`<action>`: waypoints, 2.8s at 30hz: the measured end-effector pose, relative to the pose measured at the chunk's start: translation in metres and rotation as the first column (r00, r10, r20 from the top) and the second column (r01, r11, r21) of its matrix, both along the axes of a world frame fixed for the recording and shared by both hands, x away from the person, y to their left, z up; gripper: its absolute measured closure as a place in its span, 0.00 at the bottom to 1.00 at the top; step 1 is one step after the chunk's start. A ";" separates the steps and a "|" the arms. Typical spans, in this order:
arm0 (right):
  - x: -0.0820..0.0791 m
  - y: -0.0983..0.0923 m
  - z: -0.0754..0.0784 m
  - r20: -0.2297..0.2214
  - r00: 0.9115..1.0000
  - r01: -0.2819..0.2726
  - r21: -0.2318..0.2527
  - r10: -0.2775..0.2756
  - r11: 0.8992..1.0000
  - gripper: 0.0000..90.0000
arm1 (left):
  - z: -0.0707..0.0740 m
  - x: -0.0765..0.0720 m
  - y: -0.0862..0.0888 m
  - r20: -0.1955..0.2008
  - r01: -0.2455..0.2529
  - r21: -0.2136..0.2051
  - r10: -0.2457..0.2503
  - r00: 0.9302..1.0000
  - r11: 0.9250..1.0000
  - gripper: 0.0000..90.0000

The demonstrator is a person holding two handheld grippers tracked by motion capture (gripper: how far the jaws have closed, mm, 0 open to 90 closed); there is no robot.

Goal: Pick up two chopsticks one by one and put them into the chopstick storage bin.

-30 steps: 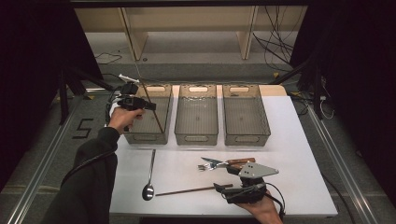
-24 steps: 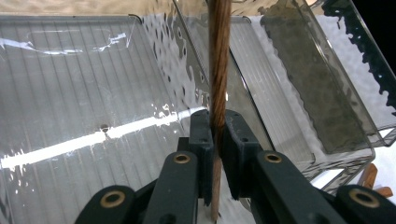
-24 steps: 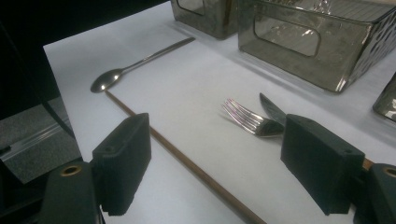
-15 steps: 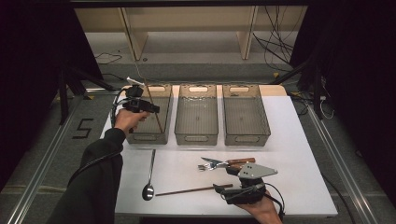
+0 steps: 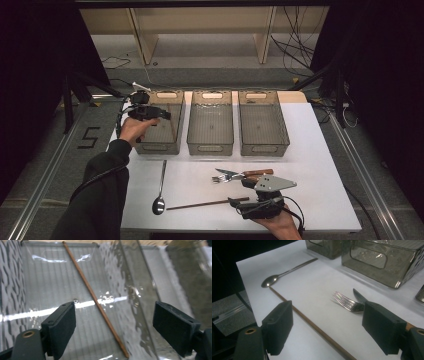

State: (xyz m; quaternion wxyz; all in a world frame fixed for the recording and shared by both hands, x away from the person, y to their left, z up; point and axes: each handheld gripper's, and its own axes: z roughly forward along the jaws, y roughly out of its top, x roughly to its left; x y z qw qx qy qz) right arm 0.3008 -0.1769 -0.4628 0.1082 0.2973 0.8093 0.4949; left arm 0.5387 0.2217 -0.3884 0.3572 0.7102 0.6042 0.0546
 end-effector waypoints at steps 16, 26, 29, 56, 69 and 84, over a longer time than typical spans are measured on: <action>0.000 0.002 -0.001 -0.001 1.000 -0.008 -0.009 0.008 1.000 0.28 | 0.007 -0.092 -0.017 0.170 0.223 -0.087 -0.206 0.964 0.971 0.19; 0.000 0.000 -0.001 -0.004 1.000 0.006 0.000 -0.006 1.000 0.28 | -0.020 -0.145 -0.054 0.232 0.399 -0.042 -0.379 0.896 0.916 0.22; -0.001 -0.003 0.000 0.001 1.000 0.015 0.007 -0.015 1.000 0.29 | -0.029 -0.153 -0.063 0.232 0.418 0.013 -0.410 0.882 0.908 0.23; 0.001 -0.021 0.003 0.013 0.998 0.069 0.025 -0.069 0.997 0.28 | -0.061 -0.197 -0.115 0.050 0.663 0.281 -0.701 0.712 0.694 0.26; -0.005 -0.033 0.002 0.009 0.995 0.097 0.034 -0.097 0.995 0.28 | -0.070 -0.208 -0.121 -0.081 0.741 0.348 -0.769 0.634 0.574 0.45; -0.006 -0.032 -0.001 0.001 0.996 0.089 0.026 -0.089 0.996 0.29 | -0.080 -0.206 -0.130 -0.129 0.795 0.355 -0.816 0.563 0.493 0.74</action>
